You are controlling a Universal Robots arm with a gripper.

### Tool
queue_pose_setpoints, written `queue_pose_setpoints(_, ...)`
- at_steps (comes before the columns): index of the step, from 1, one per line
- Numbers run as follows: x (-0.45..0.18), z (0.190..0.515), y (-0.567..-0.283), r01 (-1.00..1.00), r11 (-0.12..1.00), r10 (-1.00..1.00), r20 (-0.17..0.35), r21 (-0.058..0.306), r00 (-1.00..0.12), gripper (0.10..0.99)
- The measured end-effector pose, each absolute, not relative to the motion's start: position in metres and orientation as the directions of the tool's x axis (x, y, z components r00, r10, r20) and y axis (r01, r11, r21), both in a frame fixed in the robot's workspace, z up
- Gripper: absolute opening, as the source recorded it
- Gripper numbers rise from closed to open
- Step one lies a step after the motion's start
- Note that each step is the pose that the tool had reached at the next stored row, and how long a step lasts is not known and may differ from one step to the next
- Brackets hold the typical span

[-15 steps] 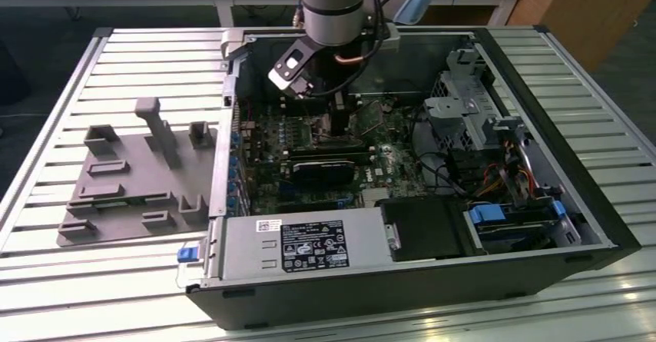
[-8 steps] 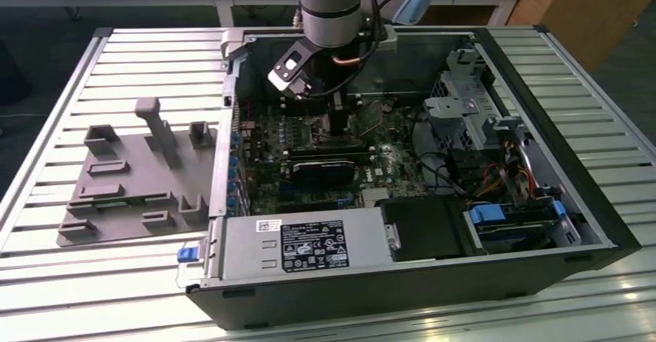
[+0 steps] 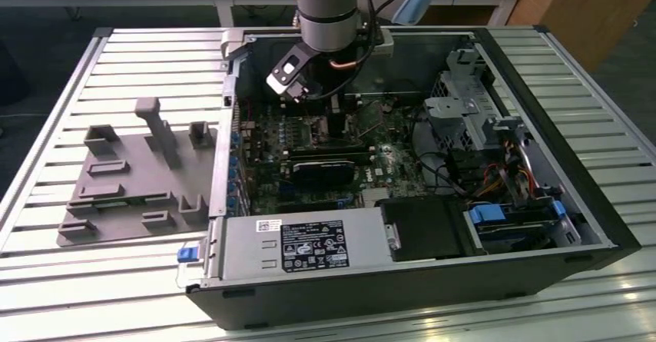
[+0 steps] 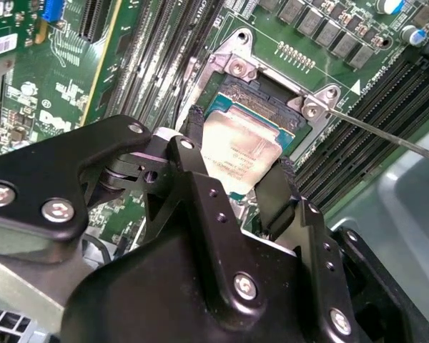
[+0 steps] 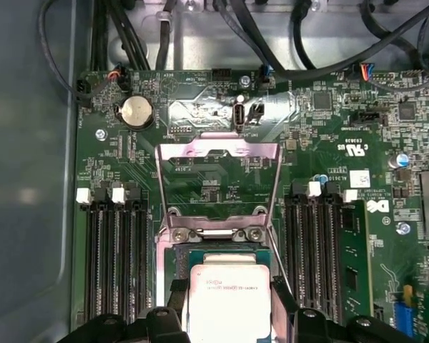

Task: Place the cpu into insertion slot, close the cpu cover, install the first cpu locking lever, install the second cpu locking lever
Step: 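Place the cpu into insertion slot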

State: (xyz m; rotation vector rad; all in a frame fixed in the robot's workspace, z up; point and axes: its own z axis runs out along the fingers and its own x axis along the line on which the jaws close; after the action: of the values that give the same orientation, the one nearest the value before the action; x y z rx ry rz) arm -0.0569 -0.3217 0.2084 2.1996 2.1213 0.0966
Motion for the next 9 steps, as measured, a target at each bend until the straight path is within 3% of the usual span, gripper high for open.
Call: queue_pose_setpoints(9, -0.0585, 0.2063, -0.3208, 0.993, -0.036, 0.999, -0.014, 0.109, 0.037, 0.537)
